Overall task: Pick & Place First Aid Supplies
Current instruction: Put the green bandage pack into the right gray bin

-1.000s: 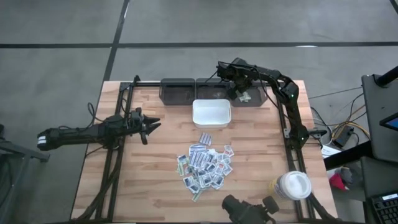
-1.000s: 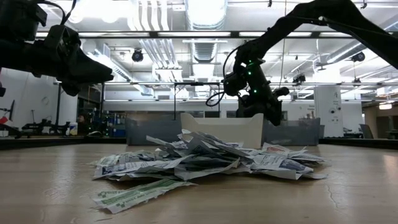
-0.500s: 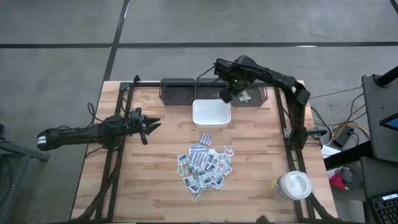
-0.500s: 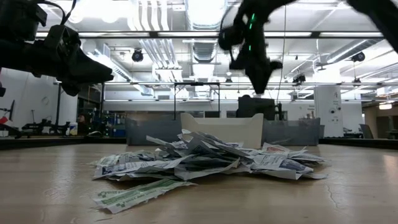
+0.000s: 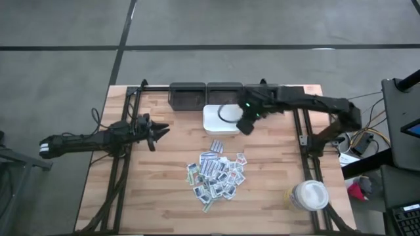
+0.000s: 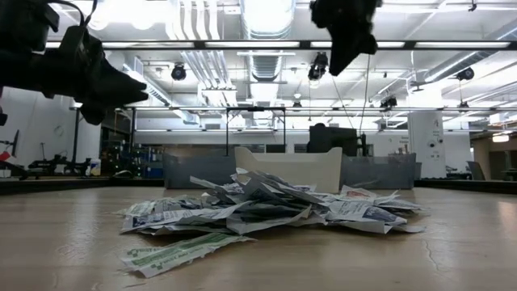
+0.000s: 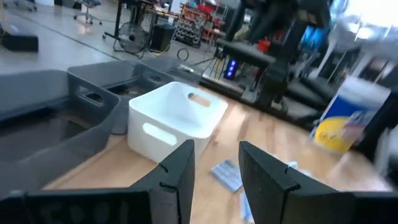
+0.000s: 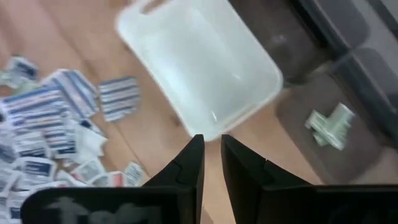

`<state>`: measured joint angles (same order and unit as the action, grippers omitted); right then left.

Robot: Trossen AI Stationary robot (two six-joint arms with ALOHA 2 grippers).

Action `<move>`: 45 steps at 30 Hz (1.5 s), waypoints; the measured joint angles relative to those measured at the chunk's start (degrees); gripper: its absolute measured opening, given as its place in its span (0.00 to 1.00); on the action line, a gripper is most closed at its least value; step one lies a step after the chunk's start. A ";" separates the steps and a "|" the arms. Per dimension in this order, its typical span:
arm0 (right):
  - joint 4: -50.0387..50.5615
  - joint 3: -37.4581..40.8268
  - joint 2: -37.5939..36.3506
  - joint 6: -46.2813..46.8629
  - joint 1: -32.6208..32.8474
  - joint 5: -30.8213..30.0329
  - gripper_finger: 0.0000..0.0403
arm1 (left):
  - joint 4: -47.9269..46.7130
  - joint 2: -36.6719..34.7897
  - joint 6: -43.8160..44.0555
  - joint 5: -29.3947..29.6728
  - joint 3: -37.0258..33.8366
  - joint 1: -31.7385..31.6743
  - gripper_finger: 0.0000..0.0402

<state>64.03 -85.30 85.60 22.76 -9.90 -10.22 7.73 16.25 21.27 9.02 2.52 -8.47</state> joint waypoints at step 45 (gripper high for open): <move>-49.79 62.19 -69.33 -2.01 2.39 7.65 0.08 | -49.08 53.00 34.28 -4.23 51.70 23.28 0.30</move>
<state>14.24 -23.11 16.26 20.75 -7.51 -2.57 -41.36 69.25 55.56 4.78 54.22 14.81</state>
